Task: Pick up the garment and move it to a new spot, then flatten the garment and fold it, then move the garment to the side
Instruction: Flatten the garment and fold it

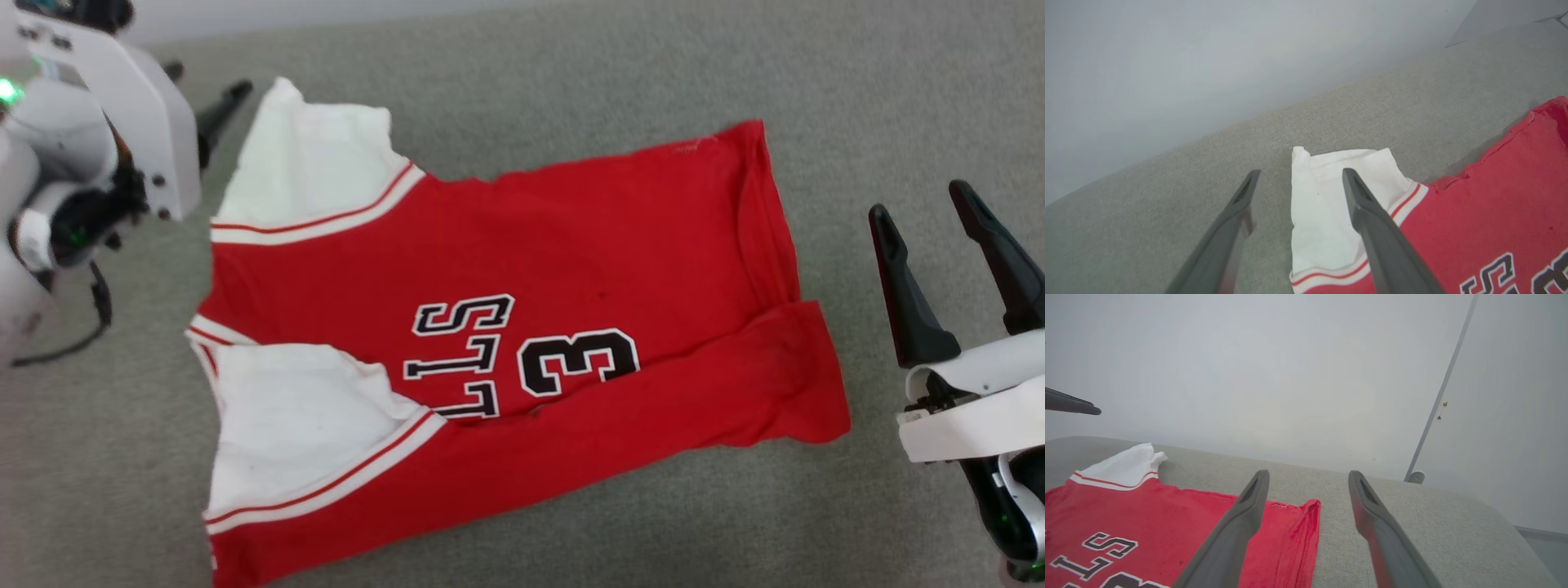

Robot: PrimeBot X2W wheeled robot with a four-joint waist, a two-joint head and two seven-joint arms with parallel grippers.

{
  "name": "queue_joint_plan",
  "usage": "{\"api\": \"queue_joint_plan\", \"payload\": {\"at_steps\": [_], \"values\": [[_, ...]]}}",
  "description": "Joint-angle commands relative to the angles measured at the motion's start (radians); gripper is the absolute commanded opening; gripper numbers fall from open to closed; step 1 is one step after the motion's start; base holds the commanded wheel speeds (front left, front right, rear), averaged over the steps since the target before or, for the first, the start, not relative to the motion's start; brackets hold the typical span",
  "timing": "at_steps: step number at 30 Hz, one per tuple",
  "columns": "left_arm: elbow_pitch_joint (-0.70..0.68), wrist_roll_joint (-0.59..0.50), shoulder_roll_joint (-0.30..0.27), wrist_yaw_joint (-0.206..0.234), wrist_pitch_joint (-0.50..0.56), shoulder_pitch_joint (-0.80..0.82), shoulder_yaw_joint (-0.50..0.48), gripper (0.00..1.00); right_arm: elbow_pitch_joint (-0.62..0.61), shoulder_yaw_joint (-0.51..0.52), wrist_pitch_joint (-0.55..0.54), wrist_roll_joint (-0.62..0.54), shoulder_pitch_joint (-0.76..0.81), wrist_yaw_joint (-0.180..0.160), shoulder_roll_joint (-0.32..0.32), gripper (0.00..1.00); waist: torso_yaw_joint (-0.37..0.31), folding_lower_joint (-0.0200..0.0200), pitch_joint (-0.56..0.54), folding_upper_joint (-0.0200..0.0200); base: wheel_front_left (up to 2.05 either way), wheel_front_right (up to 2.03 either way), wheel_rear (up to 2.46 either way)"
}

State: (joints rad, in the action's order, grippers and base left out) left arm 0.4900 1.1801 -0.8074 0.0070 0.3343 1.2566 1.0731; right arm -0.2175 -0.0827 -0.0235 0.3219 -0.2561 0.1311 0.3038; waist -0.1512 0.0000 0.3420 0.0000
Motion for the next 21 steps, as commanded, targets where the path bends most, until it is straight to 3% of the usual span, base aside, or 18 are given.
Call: {"api": "queue_joint_plan", "payload": {"at_steps": [1,10,21], "values": [[0.024,-0.012,0.01,-0.011,-0.008,0.024,-0.003,1.0,-0.001,0.002,0.019,-0.014,-0.014,-0.001,-0.013,1.0,-0.05,0.0,0.071,0.0,0.0,0.0,0.0],[0.162,-0.02,0.032,-0.059,0.089,0.12,0.012,1.0,0.018,-0.014,0.054,-0.029,-0.045,-0.001,-0.041,1.0,-0.089,0.0,0.165,0.0,0.0,0.0,0.0],[0.26,-0.027,0.048,-0.063,0.258,0.197,0.051,1.0,0.048,-0.041,0.06,-0.013,-0.079,-0.001,-0.047,1.0,-0.108,0.0,0.223,0.0,0.0,0.0,0.0]]}}
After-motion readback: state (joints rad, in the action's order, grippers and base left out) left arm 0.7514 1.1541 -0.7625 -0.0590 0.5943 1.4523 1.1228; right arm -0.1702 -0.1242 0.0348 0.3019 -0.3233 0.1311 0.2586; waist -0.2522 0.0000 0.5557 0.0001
